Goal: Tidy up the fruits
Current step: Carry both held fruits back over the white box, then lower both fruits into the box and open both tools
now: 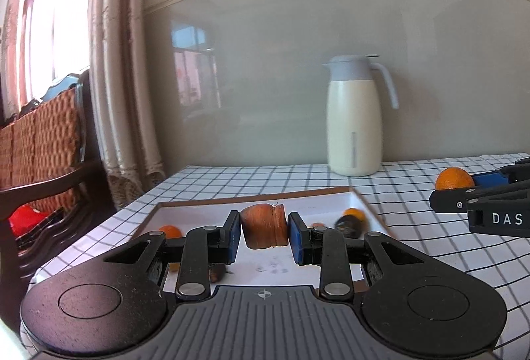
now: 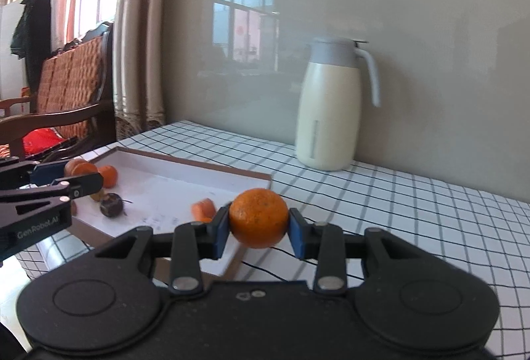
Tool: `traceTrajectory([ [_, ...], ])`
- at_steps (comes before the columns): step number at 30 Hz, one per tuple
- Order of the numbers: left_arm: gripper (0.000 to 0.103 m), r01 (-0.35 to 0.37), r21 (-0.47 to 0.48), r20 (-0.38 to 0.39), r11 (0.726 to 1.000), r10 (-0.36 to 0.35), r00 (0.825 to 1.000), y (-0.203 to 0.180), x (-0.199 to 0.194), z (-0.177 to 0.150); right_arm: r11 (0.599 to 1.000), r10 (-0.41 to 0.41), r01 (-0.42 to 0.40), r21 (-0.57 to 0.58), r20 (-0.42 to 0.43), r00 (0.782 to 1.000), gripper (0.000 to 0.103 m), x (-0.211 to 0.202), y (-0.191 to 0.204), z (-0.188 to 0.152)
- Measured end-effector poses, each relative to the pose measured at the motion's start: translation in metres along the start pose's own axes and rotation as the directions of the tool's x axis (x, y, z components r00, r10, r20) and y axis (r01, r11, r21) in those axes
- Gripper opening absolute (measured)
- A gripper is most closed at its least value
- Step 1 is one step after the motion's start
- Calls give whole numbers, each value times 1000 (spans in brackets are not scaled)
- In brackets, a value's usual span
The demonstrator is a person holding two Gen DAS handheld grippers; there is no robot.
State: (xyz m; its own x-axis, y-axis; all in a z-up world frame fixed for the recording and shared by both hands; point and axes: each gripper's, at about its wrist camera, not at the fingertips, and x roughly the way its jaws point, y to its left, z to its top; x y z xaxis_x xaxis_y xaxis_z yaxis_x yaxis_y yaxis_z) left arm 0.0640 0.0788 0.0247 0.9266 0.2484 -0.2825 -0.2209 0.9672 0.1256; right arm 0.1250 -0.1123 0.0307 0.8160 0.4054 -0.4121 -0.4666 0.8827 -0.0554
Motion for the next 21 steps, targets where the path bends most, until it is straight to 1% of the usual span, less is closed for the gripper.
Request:
traceTrajectory([
  [10,31,-64,-44,-15,997,63,998,40,9,-6,998,49,-48,-43,10,999,29,20,31,10],
  [16,31,-104,-79,-17,992,102,995,62,21,-5,997,66,-65,-42,20,998,29,32,39,18],
  [21,31,-117,-85,-23,989,116,993,71,34,-4,996,73,-73,-42,12,997,29,45,43,23],
])
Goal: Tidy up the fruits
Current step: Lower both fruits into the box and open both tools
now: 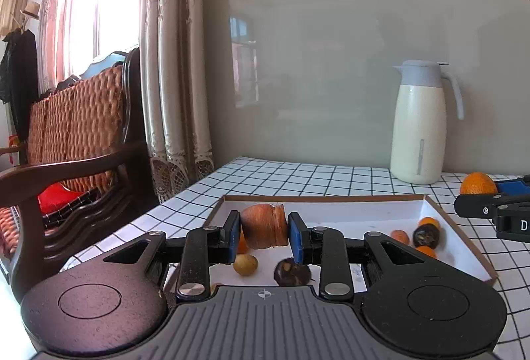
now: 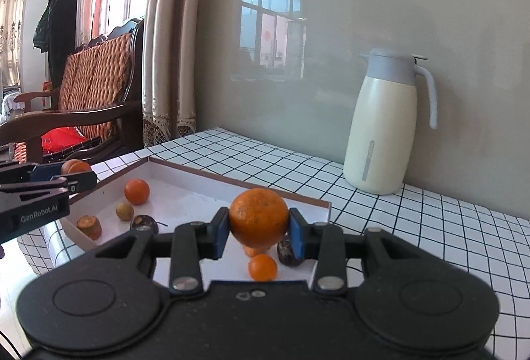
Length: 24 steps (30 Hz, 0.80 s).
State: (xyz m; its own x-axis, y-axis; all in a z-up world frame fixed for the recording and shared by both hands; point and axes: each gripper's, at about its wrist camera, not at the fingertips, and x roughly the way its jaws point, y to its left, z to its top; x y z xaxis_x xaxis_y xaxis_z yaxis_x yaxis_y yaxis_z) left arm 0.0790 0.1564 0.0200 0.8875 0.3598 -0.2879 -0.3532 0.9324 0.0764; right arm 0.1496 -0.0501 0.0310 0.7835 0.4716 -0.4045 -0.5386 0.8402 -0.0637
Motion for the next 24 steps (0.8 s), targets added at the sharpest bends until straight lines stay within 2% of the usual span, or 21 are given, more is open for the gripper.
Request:
traceTrajectory([
  [11,31,-27,0,-12,1000,27,1000,13,38,10,1000,-16,16,5,-15,1000,29,18,-3,6],
  [24,31,-13,5,-32,1000,13,999,6,66,14,1000,-12,12,-9,-44,999,29,55,-8,21],
])
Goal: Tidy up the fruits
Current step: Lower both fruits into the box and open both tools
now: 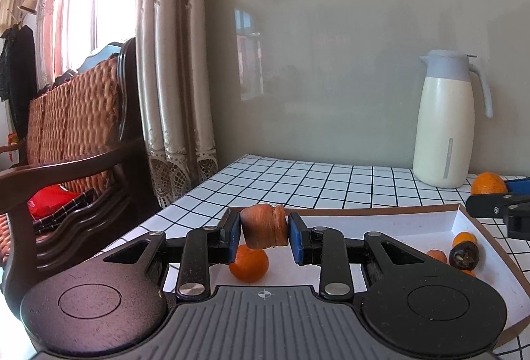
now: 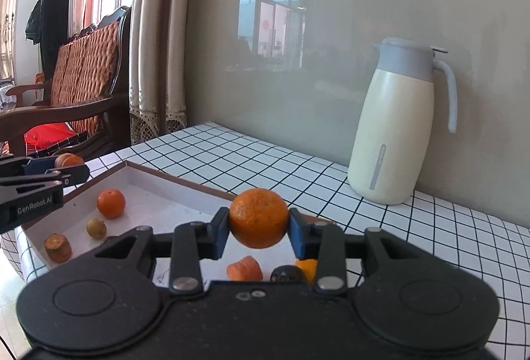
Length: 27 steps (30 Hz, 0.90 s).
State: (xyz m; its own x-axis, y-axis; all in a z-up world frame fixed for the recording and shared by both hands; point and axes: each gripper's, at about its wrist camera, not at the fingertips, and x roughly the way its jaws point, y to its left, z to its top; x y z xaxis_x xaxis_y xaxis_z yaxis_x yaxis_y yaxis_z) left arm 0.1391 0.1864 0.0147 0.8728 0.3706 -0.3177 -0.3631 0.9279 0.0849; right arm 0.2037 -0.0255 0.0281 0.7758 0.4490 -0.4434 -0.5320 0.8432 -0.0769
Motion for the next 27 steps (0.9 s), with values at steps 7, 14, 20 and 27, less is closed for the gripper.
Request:
traceTrajectory([
  [7,31,-2,10,-30,1000,2,1000,-5,20,1,1000,1,0,25,-38,999,29,22,-9,2],
  [14,31,-6,-7,-64,1000,5,998,-7,40,5,999,14,-11,47,-70,997,29,42,-16,6],
  [20,32,-28,-7,-74,1000,27,997,-10,54,7,1000,-18,19,11,-72,997,62,55,-19,8],
  [27,103,-88,-54,11,995,88,996,-2,43,6,993,-81,80,92,2,997,97,59,-38,4],
])
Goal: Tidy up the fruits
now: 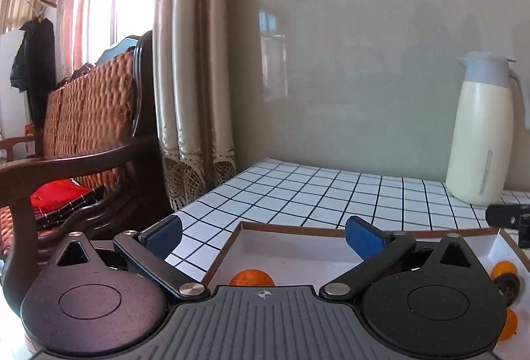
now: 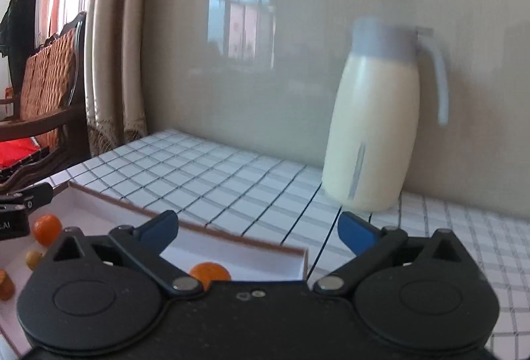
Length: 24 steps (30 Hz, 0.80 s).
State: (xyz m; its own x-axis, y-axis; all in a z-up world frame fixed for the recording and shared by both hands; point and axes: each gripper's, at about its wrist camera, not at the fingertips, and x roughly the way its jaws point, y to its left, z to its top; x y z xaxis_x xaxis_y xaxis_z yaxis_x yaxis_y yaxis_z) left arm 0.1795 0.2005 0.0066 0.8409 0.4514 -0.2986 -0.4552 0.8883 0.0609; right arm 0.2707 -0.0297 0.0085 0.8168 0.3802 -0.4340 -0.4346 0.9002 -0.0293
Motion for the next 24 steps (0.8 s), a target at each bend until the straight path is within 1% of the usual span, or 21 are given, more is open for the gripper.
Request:
traceTrajectory([
  [2,103,1,2,-3,1000,-1,1000,1,0,0,1000,4,-4,9,-13,1000,97,4,-1,-1],
  [6,103,2,4,-4,1000,-2,1000,1,0,-1,1000,11,-11,12,-13,1000,97,7,1,-2],
  [13,103,8,5,-10,1000,-8,1000,2,-1,-1,1000,19,-18,16,-21,1000,97,-4,3,-3],
  [24,103,4,21,4,1000,-4,1000,-1,-10,-1,999,23,-22,26,-26,999,97,-15,1,-2],
])
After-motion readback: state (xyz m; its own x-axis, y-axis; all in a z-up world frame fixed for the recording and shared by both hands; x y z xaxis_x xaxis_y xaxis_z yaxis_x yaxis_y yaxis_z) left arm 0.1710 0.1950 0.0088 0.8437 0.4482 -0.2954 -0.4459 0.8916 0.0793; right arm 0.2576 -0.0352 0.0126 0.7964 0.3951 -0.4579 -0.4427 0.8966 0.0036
